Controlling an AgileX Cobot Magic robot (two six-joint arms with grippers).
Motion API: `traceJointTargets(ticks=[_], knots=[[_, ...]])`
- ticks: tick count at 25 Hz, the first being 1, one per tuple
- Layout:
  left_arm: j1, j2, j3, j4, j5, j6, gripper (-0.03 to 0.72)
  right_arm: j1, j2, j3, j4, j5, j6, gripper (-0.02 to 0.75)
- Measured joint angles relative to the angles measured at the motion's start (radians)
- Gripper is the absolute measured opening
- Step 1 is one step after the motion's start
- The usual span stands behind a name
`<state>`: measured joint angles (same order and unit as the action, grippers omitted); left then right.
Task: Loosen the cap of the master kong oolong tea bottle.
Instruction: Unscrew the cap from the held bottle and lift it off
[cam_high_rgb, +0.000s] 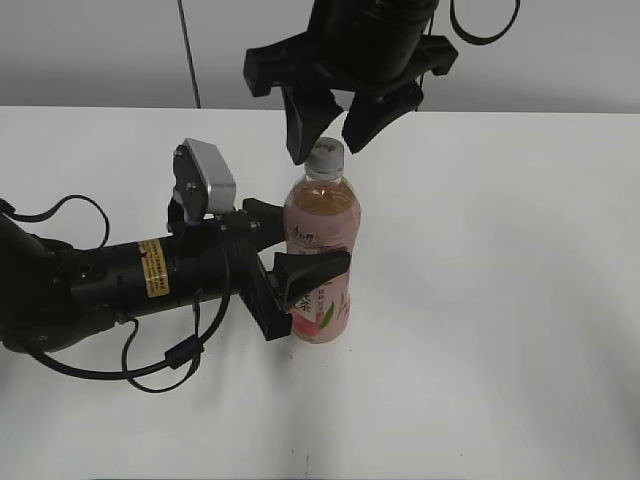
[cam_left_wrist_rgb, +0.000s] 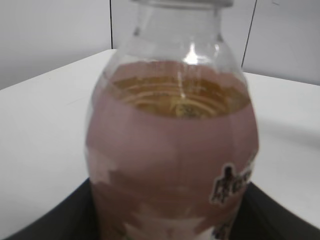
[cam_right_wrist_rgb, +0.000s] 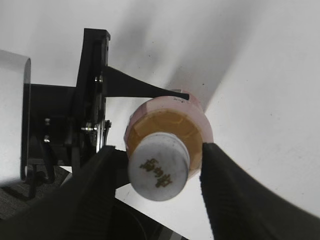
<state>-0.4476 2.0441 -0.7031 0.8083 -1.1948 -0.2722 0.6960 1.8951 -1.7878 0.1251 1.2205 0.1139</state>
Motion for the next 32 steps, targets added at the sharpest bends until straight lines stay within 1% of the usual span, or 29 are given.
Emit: traceJointTargets(ticks=[3, 6, 7, 13, 15, 20, 28, 32], knots=[[0.000, 0.000, 0.000, -0.001, 0.000, 0.000, 0.397, 0.000, 0.000, 0.000, 0.000, 0.000, 0.000, 0.374], [0.000, 0.000, 0.000, -0.001, 0.000, 0.000, 0.397, 0.000, 0.004, 0.000, 0.008, 0.000, 0.000, 0.303], [0.000, 0.000, 0.000, -0.001, 0.000, 0.000, 0.397, 0.000, 0.006, 0.000, 0.008, 0.000, 0.000, 0.293], [0.000, 0.000, 0.000, -0.003, 0.001, 0.000, 0.397, 0.000, 0.006, 0.000, 0.009, 0.000, -0.033, 0.275], [0.000, 0.000, 0.000, -0.003, 0.001, 0.000, 0.397, 0.000, 0.006, 0.000, 0.010, 0.000, -0.090, 0.274], [0.000, 0.000, 0.000, -0.003, 0.001, 0.003, 0.397, 0.000, 0.007, 0.000, 0.017, 0.000, -0.347, 0.273], [0.000, 0.000, 0.000, -0.001, 0.001, 0.005, 0.397, 0.000, 0.007, 0.000, 0.021, -0.001, -0.981, 0.273], [0.000, 0.000, 0.000, -0.001, 0.002, 0.018, 0.397, 0.000, 0.007, 0.000, 0.026, 0.003, -1.223, 0.273]])
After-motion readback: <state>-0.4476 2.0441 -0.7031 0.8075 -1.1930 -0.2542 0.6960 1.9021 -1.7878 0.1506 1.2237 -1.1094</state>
